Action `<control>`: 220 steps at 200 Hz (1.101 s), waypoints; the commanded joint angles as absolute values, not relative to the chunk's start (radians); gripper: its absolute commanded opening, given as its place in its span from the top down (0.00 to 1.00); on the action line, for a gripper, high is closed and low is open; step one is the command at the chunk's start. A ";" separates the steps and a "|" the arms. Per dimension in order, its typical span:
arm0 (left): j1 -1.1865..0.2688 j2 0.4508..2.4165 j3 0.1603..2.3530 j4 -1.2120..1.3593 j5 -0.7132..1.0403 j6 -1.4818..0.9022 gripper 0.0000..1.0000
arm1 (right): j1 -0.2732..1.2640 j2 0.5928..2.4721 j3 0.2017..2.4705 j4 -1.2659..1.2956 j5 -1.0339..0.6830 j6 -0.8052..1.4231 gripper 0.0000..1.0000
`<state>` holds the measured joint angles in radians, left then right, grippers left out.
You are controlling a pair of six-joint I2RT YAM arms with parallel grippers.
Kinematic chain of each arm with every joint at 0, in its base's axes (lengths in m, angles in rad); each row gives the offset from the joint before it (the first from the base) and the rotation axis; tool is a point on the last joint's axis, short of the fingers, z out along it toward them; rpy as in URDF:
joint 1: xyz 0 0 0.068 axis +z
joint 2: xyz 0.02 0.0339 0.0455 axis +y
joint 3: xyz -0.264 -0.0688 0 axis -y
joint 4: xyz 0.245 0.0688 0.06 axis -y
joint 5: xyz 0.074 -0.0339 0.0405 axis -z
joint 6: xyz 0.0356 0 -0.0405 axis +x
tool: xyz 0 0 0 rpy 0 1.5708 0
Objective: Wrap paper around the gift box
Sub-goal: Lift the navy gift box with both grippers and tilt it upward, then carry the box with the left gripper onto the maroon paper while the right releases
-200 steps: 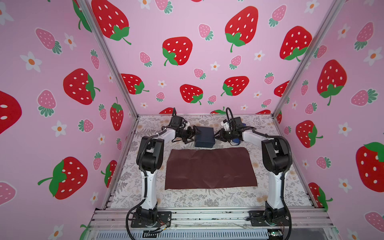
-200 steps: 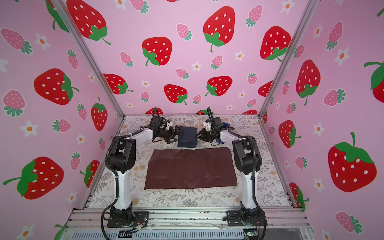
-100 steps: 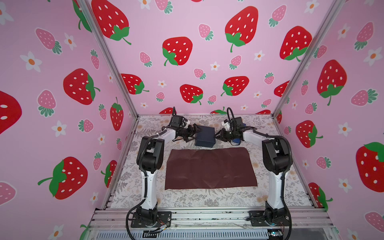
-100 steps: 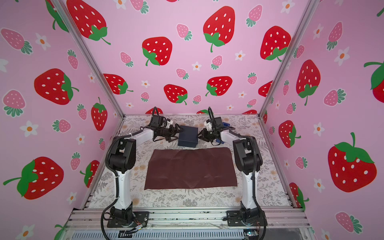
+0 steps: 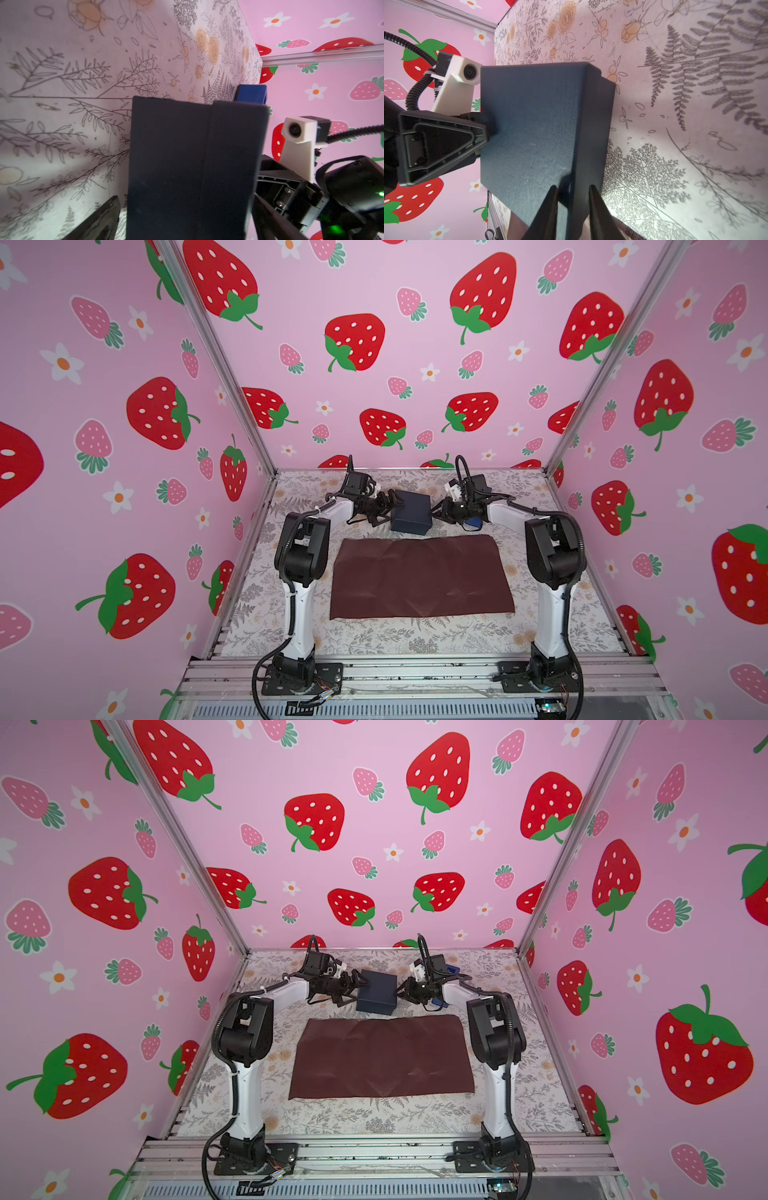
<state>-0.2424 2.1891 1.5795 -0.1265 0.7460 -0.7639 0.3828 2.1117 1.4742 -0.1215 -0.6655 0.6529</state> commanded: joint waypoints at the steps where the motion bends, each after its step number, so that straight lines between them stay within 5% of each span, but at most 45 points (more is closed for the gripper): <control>1: -0.248 2.219 1.560 -0.027 0.815 -0.821 0.01 | 0.378 2.137 1.435 -0.213 -0.591 0.635 0.73; 116: -0.262 2.213 1.569 0.023 0.835 -0.848 0.20 | 0.370 2.103 1.466 -0.228 -0.586 0.630 0.71; 220: -0.280 1.959 1.395 0.028 0.767 -0.860 0.22 | 0.352 1.821 1.388 -0.304 -0.537 0.586 0.66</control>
<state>-0.2642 2.0674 1.4570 -0.0071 0.7773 -0.8429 0.3626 1.8942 1.4387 -0.2577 -0.5598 0.6151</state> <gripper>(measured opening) 0.784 0.329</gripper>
